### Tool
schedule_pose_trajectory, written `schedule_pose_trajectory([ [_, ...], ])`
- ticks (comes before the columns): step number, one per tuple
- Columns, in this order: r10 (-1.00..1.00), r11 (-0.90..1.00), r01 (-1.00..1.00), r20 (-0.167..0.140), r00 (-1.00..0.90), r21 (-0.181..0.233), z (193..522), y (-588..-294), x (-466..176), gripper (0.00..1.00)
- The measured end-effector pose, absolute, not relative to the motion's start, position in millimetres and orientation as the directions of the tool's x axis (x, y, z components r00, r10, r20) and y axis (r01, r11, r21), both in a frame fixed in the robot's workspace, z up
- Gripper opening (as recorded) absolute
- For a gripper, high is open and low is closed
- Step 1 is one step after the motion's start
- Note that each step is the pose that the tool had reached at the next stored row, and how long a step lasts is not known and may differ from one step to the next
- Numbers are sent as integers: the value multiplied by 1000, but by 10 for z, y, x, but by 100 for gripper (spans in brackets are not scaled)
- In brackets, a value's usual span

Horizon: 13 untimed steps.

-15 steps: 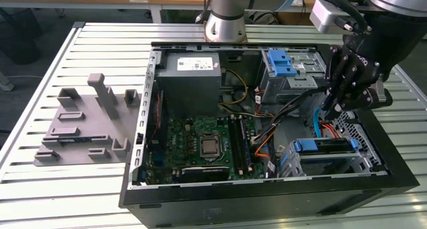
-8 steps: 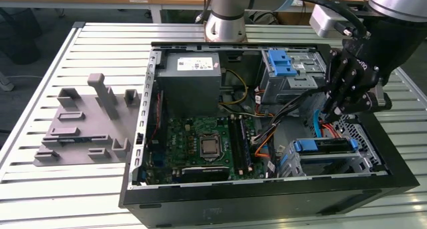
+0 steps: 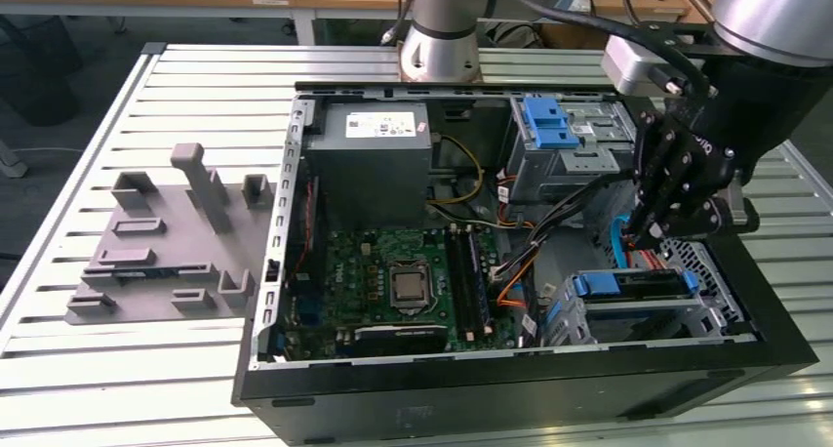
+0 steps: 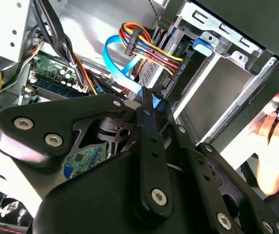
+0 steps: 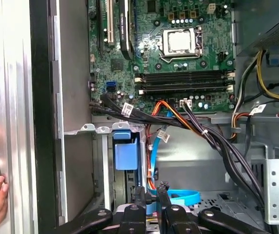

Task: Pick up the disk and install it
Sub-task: 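Insert the second disk wire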

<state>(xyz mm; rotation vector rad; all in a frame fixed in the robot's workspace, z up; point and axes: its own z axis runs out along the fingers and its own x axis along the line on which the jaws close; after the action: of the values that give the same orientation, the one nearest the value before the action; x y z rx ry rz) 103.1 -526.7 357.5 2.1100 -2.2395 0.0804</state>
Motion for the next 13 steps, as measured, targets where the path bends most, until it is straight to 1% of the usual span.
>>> schedule_pose_trajectory([
  [13,-996,60,-998,69,-60,-2,3517,-5312,1029,24],
])
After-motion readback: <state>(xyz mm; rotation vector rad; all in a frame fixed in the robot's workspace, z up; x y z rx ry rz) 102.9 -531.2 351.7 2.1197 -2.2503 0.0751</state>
